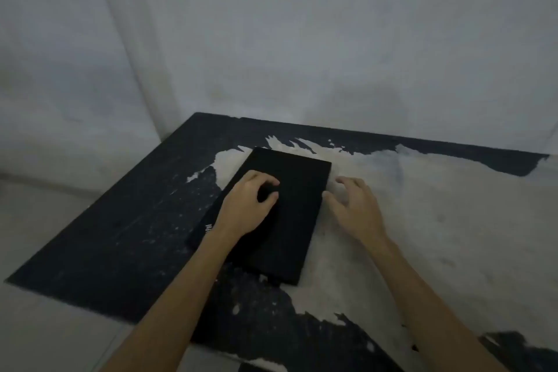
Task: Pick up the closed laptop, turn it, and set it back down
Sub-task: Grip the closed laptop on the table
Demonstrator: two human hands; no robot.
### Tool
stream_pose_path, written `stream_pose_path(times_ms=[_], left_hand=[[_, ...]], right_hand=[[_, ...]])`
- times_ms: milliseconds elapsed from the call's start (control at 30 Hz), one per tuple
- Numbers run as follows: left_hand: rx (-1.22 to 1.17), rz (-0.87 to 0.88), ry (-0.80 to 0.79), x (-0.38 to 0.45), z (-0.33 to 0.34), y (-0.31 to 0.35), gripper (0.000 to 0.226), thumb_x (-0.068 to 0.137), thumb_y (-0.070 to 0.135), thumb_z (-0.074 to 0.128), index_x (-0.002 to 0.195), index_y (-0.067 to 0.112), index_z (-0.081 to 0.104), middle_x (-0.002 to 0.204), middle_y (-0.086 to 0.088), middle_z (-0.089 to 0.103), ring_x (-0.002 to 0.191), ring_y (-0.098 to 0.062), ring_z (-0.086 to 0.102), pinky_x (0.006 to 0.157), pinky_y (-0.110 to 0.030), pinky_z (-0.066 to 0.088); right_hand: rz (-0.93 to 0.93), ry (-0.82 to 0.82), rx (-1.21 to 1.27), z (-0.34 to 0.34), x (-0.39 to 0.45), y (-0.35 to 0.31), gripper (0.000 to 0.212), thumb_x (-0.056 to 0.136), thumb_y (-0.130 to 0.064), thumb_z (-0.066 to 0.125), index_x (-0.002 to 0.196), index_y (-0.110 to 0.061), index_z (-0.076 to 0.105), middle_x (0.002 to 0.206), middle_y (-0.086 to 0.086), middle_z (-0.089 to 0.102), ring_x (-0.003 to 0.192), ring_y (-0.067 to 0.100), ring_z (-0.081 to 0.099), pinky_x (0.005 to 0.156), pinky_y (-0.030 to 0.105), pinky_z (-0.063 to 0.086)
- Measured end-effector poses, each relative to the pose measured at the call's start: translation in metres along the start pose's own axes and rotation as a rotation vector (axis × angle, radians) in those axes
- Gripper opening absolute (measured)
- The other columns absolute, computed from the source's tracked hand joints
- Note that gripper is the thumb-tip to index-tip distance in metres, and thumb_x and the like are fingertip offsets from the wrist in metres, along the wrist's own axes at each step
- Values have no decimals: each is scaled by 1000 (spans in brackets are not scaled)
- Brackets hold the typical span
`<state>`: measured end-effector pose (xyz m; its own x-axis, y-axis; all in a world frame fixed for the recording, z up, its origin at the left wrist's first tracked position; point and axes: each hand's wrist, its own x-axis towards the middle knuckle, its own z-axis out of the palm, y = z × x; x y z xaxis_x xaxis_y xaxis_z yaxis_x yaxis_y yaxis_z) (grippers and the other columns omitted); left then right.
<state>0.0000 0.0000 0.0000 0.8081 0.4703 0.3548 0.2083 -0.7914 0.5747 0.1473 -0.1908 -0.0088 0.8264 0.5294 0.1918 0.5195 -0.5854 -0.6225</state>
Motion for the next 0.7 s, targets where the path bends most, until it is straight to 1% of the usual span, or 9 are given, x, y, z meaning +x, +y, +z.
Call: stream_pose_path(times_ms=[67, 133, 233, 333, 400, 433, 500, 600, 700], left_hand=[[27, -72, -45, -3, -12, -16, 30, 94, 33, 68, 124, 27, 65, 131, 9, 54, 113, -11, 60, 97, -36, 53], [64, -164, -100, -5, -22, -34, 40, 95, 41, 65, 132, 27, 60, 142, 6, 47, 120, -17, 58, 100, -40, 51], [40, -246, -170, -1, -30, -52, 57, 95, 55, 60, 144, 28, 49, 153, 3, 39, 130, -19, 53, 105, -42, 48], [-13, -228, -250, 6, -32, -63, 65, 94, 57, 59, 151, 30, 42, 157, 5, 41, 139, -18, 46, 112, -41, 41], [-80, -196, -267, 12, -30, -66, 65, 94, 52, 63, 152, 31, 42, 156, 6, 45, 141, -16, 44, 115, -38, 38], [-114, -183, -267, 16, -30, -66, 64, 94, 47, 66, 152, 29, 43, 156, 7, 46, 141, -14, 44, 116, -36, 36], [-183, -168, -264, 21, -28, -66, 62, 94, 39, 69, 151, 30, 45, 154, 9, 48, 140, -11, 44, 116, -34, 36], [-257, -161, -251, 23, -25, -69, 58, 92, 34, 73, 145, 37, 50, 150, 12, 51, 137, -9, 46, 113, -30, 37], [-336, -154, -239, 23, -25, -74, 54, 90, 29, 76, 138, 43, 55, 145, 15, 55, 133, -6, 51, 109, -22, 39]], right_hand=[[29, -42, 15, 11, 1, -11, 65, 95, -50, 59, 149, -14, 50, 150, 8, 55, 137, 27, 51, 112, 41, 43], [59, -100, 21, 22, 2, -22, 74, 95, -54, 58, 156, -15, 41, 159, 8, 47, 144, 29, 45, 118, 46, 39], [112, -94, 26, 37, 9, -30, 84, 94, -57, 57, 161, -16, 29, 166, 9, 36, 152, 31, 34, 123, 47, 31], [166, -73, -6, 44, 13, -32, 86, 94, -59, 55, 162, -16, 25, 169, 7, 32, 155, 28, 28, 128, 49, 17], [178, -62, -34, 49, 13, -31, 86, 94, -60, 53, 162, -17, 25, 169, 7, 31, 157, 26, 25, 129, 48, 8], [182, -57, -34, 49, 13, -32, 86, 93, -61, 53, 162, -17, 25, 169, 7, 31, 157, 26, 24, 129, 48, 6], [182, -58, -15, 52, 14, -34, 89, 90, -62, 57, 162, -20, 25, 169, 8, 30, 157, 27, 23, 129, 48, 9], [186, -52, 34, 54, 14, -40, 90, 85, -63, 63, 160, -27, 29, 169, 8, 29, 157, 28, 21, 127, 48, 19], [180, -49, 92, 52, 13, -42, 86, 82, -60, 68, 156, -33, 34, 165, 5, 35, 154, 27, 28, 124, 49, 28]])
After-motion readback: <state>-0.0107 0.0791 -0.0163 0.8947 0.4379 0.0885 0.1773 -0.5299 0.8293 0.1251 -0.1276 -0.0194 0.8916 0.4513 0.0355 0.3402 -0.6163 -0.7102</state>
